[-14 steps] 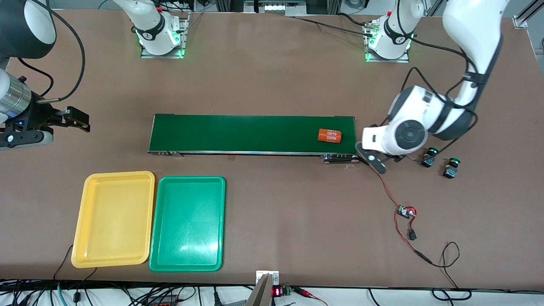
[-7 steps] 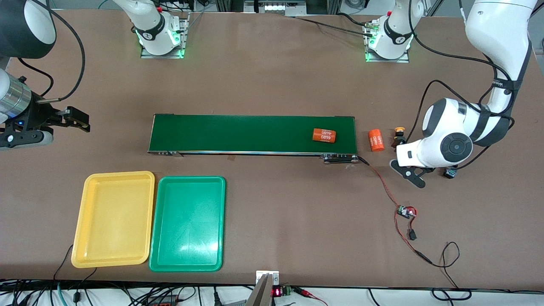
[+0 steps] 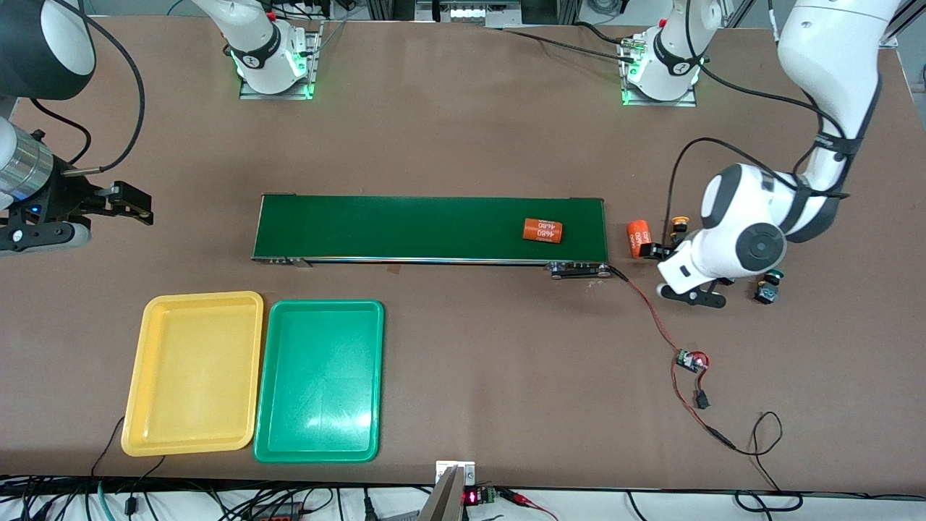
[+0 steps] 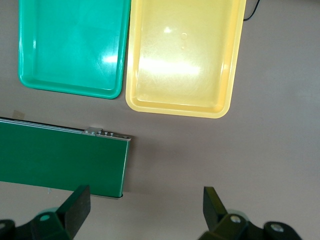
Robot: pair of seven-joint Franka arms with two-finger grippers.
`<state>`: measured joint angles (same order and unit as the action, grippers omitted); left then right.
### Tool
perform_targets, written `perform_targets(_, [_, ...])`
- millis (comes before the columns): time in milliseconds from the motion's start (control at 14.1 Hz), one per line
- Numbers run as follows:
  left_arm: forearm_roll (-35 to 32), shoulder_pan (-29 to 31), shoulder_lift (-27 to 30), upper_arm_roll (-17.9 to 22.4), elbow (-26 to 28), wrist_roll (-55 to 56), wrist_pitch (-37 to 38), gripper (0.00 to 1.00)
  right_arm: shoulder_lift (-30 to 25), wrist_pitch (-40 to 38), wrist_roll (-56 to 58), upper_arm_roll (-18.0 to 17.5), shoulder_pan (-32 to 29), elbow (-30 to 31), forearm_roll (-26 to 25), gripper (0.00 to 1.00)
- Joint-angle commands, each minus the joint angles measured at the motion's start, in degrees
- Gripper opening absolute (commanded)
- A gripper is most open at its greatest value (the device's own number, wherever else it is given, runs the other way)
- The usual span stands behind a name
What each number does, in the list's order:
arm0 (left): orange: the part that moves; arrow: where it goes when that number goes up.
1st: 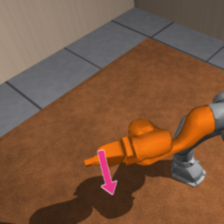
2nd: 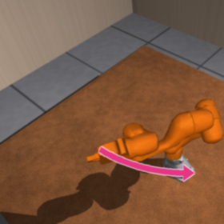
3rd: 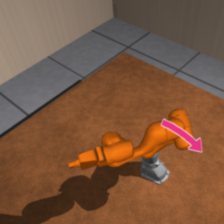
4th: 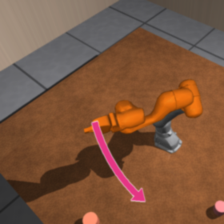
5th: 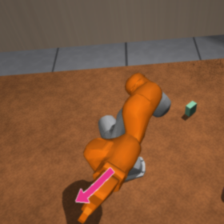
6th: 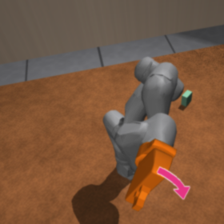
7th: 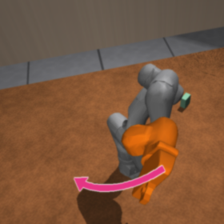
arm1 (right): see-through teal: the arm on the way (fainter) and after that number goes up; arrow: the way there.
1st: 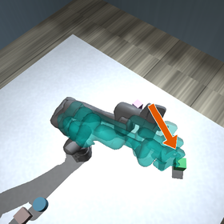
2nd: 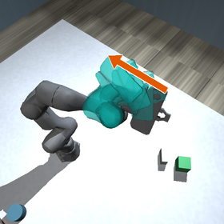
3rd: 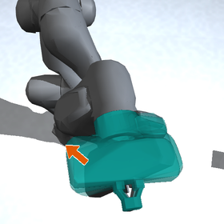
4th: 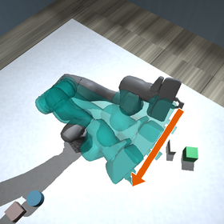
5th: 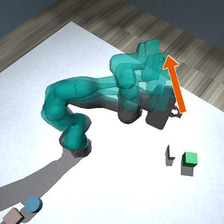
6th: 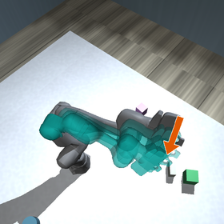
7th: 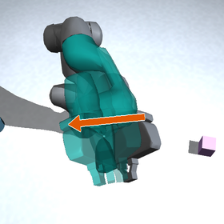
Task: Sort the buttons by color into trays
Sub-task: 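Grasp the second orange cylinder with the left gripper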
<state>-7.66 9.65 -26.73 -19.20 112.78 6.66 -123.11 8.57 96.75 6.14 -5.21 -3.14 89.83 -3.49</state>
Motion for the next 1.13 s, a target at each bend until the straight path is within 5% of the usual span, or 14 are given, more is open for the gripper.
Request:
perform_targets(0, [1.2, -0.6, 2.0, 0.7, 8.2, 2.4, -8.1, 1.0, -0.4, 0.1, -0.6, -0.1, 0.0, 0.0, -0.8, 1.0])
perform_targets(496, [2.3, -0.9, 3.2, 0.3, 13.1, 4.1, -8.6, 1.0, -0.5, 0.1, -0.6, -0.1, 0.0, 0.0, -0.8, 1.0])
perform_targets(567, [3.0, -0.9, 3.3, 0.2, 13.2, 4.1, -8.3, 0.9, -0.4, 0.1, -0.6, -0.1, 0.0, 0.0, -0.8, 1.0])
perform_targets(638, [3.1, -0.9, 3.8, 0.0, 13.2, 4.1, -8.1, 0.53, -0.4, 0.1, -0.6, -0.1, 0.0, 0.0, -0.8, 1.0])
perform_targets(780, [3.0, -1.0, 4.4, -1.5, 12.7, 4.1, -7.4, 0.07, -0.4, 0.1, -0.6, -0.1, 0.0, 0.0, -0.8, 1.0])
perform_targets(850, [3.0, -1.1, 4.7, -1.7, 12.4, 3.6, -7.4, 0.0, -0.4, 0.1, -0.6, -0.1, 0.0, 0.0, -0.8, 1.0])
perform_targets(1063, [2.7, -1.1, 6.8, -2.3, 8.9, -6.7, -6.0, 0.0, -0.4, 0.1, -0.6, -0.1, 0.0, 0.0, -0.8, 1.0])
